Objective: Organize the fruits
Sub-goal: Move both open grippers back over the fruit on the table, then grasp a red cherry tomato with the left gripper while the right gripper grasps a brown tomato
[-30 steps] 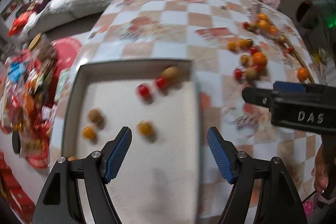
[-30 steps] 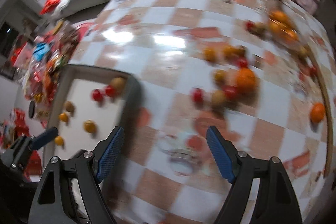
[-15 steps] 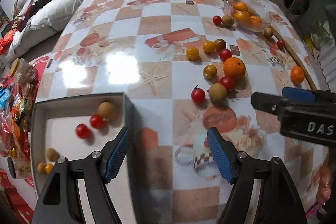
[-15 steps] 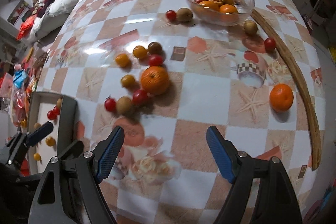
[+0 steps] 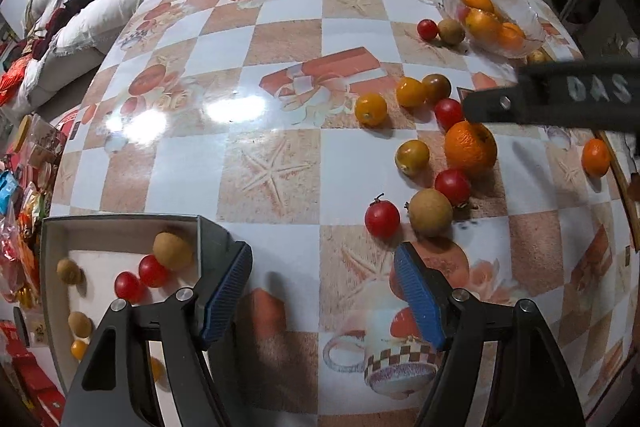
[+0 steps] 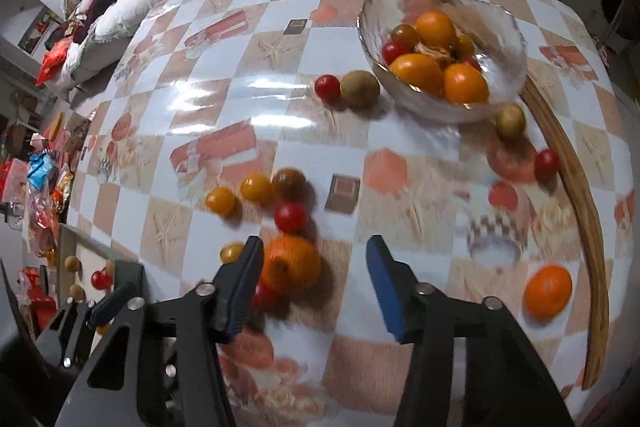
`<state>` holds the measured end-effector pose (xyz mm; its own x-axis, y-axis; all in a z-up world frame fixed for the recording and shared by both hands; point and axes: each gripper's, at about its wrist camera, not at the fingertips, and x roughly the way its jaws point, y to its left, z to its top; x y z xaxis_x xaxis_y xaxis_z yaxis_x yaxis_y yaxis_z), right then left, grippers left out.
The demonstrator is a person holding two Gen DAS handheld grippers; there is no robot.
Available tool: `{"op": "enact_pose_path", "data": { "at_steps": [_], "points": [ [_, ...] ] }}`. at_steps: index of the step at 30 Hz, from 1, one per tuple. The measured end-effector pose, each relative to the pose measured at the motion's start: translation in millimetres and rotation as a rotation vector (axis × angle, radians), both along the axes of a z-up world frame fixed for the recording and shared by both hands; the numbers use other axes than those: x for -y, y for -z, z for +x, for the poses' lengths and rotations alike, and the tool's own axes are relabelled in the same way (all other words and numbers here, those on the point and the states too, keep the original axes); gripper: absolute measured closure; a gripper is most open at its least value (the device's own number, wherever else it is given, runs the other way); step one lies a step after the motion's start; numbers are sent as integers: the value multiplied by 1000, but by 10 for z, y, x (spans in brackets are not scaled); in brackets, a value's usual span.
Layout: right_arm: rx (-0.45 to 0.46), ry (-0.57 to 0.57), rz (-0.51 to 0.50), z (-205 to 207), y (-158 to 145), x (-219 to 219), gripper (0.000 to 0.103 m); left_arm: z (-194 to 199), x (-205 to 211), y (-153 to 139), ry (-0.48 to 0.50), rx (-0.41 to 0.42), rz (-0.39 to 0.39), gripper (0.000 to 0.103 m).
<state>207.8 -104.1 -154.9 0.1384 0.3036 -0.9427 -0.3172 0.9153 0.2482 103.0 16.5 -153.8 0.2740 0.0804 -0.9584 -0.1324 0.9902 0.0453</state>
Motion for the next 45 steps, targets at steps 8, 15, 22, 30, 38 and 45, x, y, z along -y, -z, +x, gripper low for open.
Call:
{"op": "enact_pose_path", "data": {
  "at_steps": [8,15,22,30,38,45],
  "points": [
    [-26,-58,-25,216,183,-193,52,86,-9,113,0,-7,-18,32],
    [-9,-84,-29,285,229,-322,55,176,-12,123,-4,9,-41,32],
    [-14,-109,11,341,210,-362,74,241,21,109,13,23,-55,50],
    [-1,-158,25,237,245,-338,75,218,93,85,45,39,-56,78],
    [-5,-109,91,245,187,-246,82,175,-46,50,-17,35,-129,80],
    [-7,-67,120,146,48,-13,82,96,-149,-62,-51,43,-162,80]
  ]
}}
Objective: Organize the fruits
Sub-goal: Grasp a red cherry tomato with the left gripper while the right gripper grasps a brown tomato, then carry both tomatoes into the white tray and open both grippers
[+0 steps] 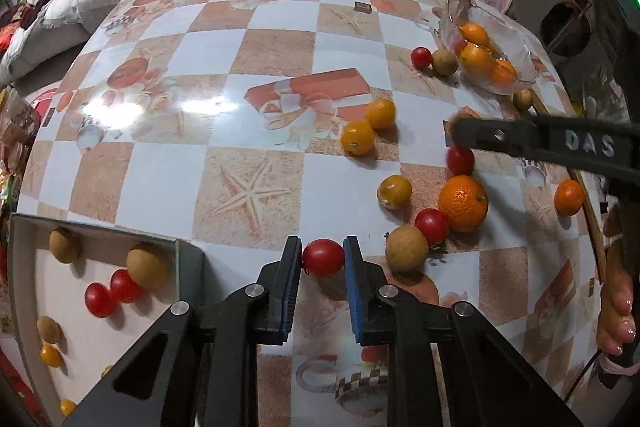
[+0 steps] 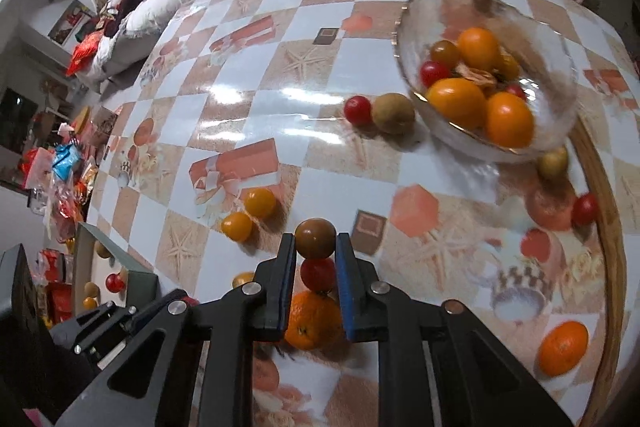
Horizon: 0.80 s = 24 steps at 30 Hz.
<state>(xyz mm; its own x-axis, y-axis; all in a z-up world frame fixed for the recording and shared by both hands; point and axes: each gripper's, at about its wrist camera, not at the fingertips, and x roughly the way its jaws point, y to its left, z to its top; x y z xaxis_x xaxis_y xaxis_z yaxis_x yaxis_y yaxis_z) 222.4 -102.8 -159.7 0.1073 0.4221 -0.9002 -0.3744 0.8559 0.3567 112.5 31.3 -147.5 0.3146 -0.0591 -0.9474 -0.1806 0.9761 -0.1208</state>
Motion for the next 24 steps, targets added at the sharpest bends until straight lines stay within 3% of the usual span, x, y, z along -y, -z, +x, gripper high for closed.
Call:
{"op": "enact_pose_path", "data": {
  "at_steps": [12,24],
  "points": [
    [-26,33,5,-462,-177,293,82,-244,38,-305,22,29,-22,80],
    [-16,-6,-11,-907,-352,169,82,-687,-178,-547,-7,47,-15,80]
  ]
}}
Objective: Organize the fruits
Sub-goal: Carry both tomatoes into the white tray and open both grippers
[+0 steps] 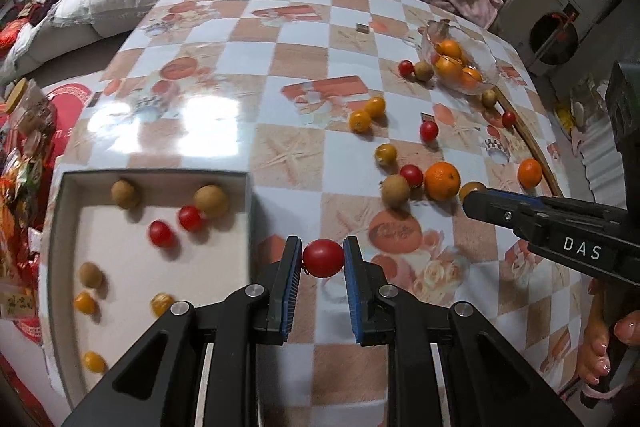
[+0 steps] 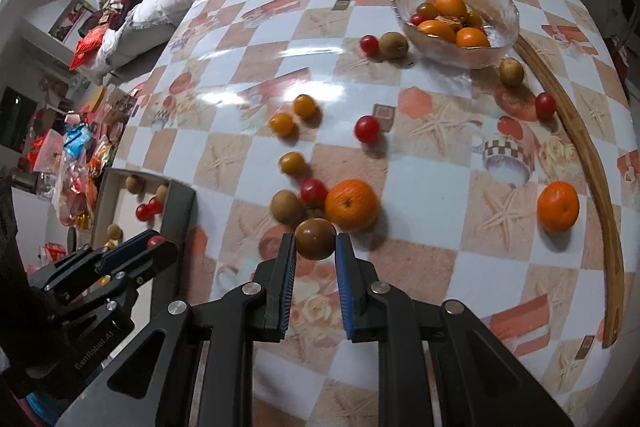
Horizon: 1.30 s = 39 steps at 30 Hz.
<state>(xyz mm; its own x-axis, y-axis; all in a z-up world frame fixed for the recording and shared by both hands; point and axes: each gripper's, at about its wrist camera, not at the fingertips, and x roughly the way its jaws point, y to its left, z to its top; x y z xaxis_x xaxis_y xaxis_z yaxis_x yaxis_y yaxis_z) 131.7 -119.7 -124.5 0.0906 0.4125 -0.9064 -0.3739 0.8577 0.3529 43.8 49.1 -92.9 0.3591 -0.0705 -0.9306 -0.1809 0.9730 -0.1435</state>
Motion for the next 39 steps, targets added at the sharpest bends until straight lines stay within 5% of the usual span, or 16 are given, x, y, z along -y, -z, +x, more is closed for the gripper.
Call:
{"op": "enact_pose_path", "data": {
  "at_steps": [21,39],
  "points": [
    [-2,-239,25,-792,-232,-1105,82,-1157,-965,-6,-253,-55,42,80],
    [-53,-458,-6,-1324,39,-1890,82,-1851,-1424,314,-446,-141,17,80]
  ]
}}
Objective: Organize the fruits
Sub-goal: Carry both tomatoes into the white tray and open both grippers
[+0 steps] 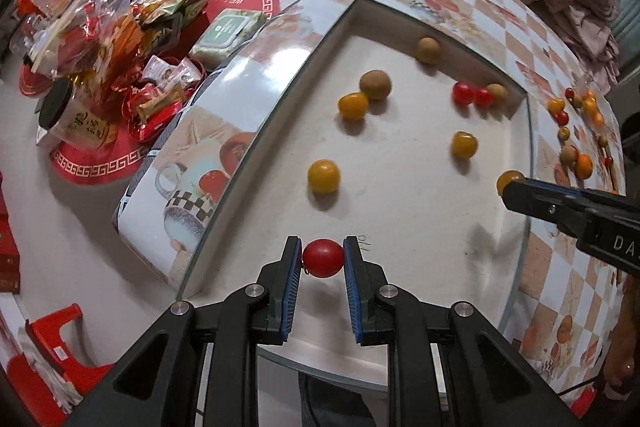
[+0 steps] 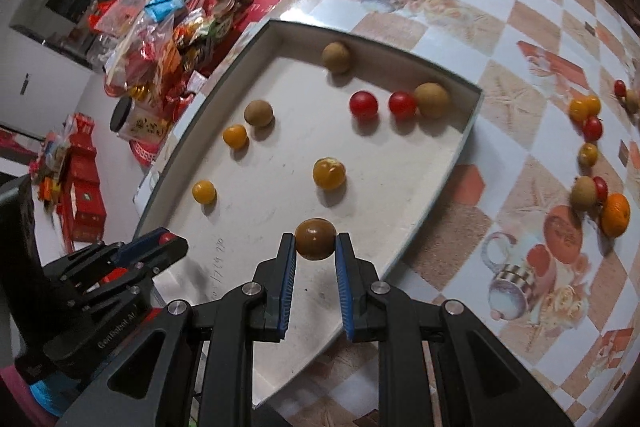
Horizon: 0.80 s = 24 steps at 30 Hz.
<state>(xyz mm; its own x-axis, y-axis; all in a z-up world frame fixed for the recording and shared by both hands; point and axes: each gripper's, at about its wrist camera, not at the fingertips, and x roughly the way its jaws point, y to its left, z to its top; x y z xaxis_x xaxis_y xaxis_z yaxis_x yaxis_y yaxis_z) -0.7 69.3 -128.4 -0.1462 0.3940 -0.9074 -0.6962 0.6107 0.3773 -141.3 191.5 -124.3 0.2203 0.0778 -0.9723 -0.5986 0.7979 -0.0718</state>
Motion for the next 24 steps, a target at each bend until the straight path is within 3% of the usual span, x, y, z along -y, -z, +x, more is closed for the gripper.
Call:
{"op": "enact_pose_path", "data": {
  "at_steps": [24],
  "points": [
    [27,-55,-89,-59,345,-283,79,145,57,249,50,-53,6,80]
  ]
}}
